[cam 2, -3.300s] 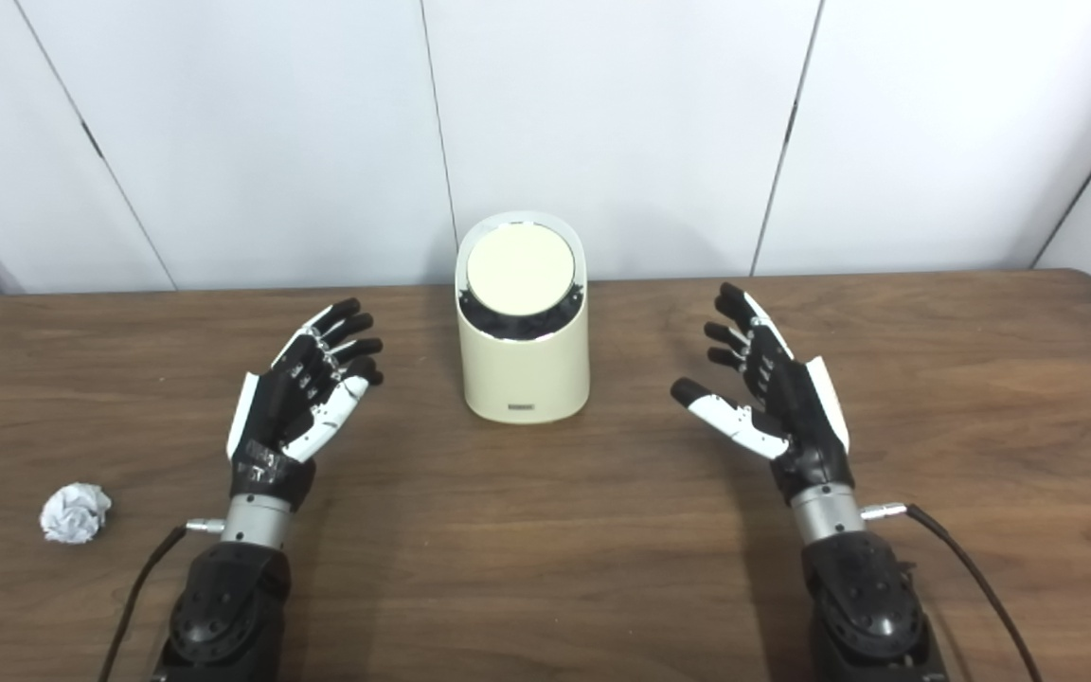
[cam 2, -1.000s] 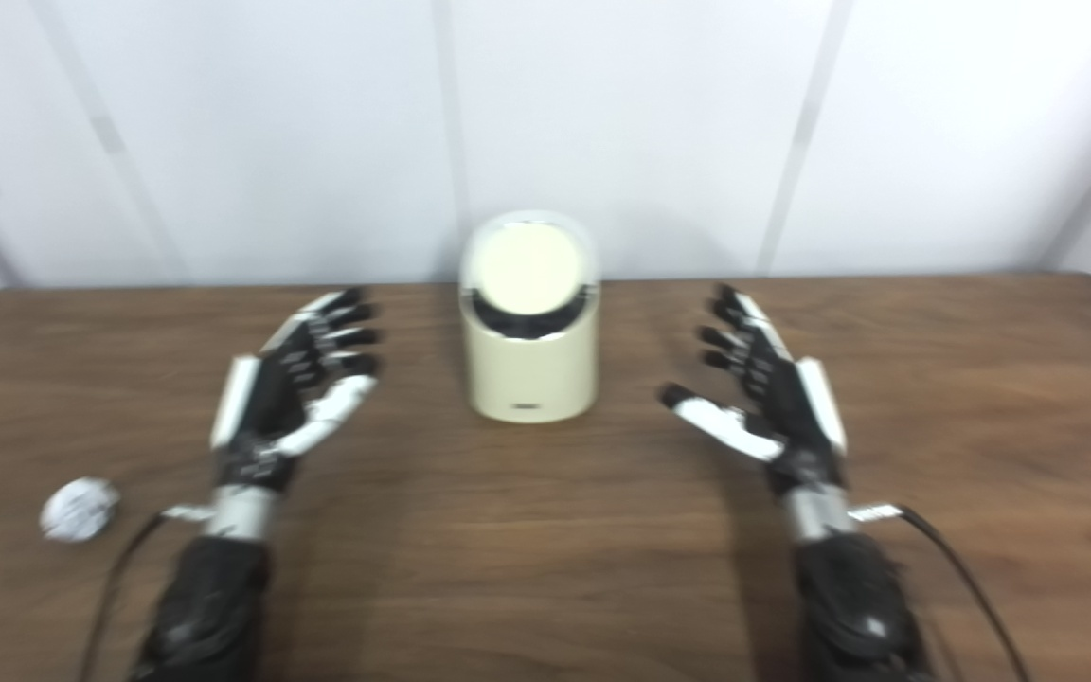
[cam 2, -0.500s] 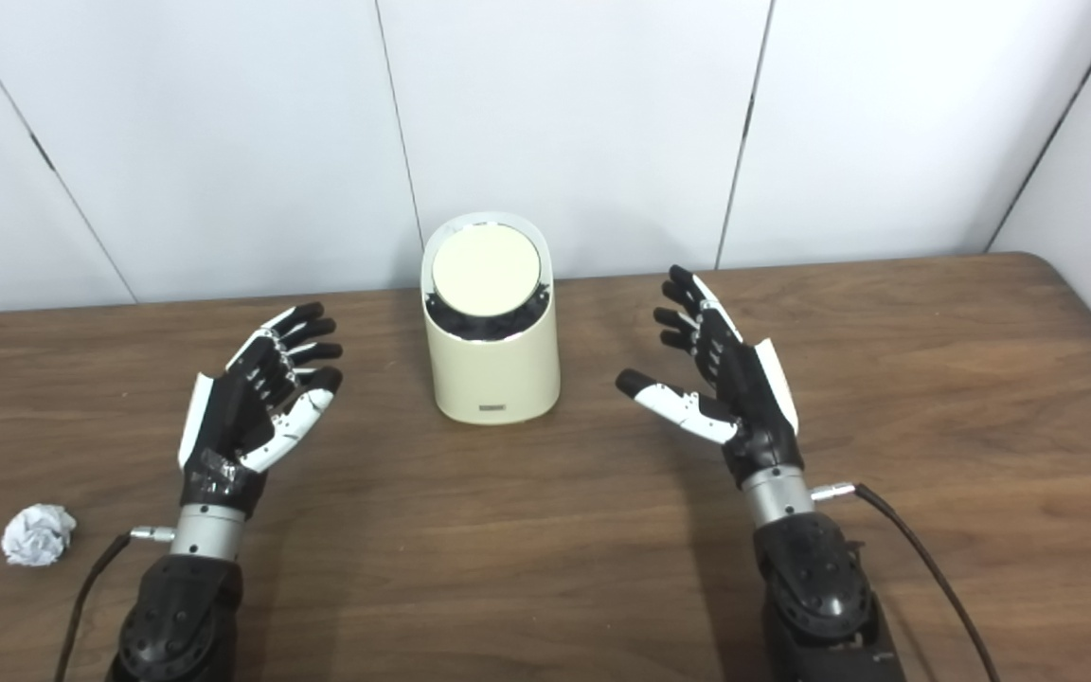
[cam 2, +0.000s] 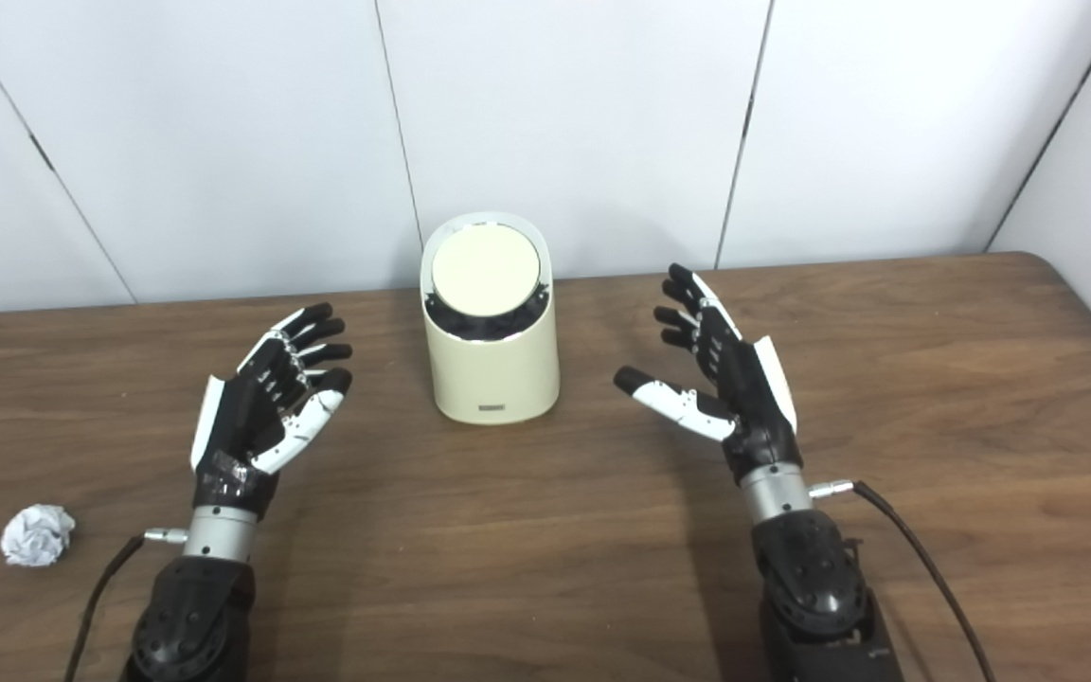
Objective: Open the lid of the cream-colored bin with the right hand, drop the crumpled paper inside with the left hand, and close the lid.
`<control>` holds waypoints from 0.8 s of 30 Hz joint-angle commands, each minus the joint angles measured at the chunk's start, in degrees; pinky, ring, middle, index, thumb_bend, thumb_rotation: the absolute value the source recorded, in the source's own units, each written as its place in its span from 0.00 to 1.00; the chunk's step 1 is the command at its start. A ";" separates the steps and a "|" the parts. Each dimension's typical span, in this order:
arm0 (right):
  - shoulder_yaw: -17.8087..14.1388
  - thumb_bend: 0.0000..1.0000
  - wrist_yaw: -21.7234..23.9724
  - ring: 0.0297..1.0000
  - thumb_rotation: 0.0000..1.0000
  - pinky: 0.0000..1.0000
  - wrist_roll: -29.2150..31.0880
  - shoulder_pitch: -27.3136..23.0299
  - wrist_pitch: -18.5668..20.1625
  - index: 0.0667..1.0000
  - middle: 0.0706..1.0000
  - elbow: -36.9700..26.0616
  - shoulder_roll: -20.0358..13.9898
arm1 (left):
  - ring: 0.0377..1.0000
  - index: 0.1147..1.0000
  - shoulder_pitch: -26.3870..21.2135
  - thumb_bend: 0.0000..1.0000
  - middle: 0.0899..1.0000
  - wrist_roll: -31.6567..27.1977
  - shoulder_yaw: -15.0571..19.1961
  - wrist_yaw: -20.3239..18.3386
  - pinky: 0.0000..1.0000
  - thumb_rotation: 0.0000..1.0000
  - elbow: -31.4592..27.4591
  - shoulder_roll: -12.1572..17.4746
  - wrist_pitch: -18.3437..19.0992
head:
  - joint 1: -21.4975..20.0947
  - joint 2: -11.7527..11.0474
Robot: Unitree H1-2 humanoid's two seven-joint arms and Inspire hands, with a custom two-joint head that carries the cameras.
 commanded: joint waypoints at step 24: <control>1.47 0.77 -2.49 0.84 0.39 0.77 -4.24 -12.67 3.93 0.87 0.88 -1.18 -0.62 | 0.70 0.81 -1.73 0.58 0.77 0.45 -0.26 0.87 0.59 0.32 2.34 -0.51 -5.26 | 1.37 -3.28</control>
